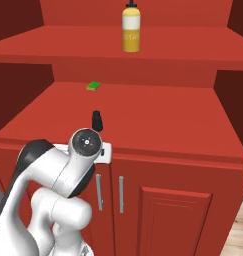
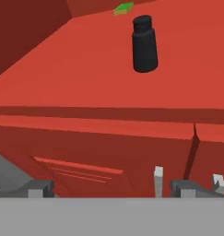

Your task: Pick the mustard and shaker from the counter and place them in the cabinet.

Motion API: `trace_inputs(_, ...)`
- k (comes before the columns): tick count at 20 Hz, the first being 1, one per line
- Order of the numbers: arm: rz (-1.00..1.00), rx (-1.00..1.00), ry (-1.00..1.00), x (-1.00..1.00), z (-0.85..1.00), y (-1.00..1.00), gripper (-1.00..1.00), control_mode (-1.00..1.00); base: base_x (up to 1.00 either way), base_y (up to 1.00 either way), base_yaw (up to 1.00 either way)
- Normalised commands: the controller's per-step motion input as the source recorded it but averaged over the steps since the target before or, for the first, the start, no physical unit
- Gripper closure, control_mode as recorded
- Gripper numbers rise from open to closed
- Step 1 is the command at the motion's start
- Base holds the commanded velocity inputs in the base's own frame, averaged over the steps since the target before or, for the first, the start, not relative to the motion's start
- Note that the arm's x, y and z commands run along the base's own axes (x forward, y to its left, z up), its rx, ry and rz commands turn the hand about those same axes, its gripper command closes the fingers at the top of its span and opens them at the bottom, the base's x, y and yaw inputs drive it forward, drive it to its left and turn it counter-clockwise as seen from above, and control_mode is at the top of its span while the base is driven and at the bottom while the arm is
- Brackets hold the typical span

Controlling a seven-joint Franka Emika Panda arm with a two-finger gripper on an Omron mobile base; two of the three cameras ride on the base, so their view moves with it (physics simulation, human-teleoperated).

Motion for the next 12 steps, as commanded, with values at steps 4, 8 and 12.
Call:
trace_inputs(4,0.0,0.0,0.03,-0.72,0.0,0.0,-1.0,-1.0,0.0,0.0,0.0)
trace_inputs(8,0.0,-0.01,0.0,-0.74,0.0,0.0,-1.0,-1.0,0.0,0.0,0.0)
trace_inputs(12,0.0,-0.07,0.0,-0.68,0.0,0.0,-1.0,-1.0,0.0,0.0,0.0)
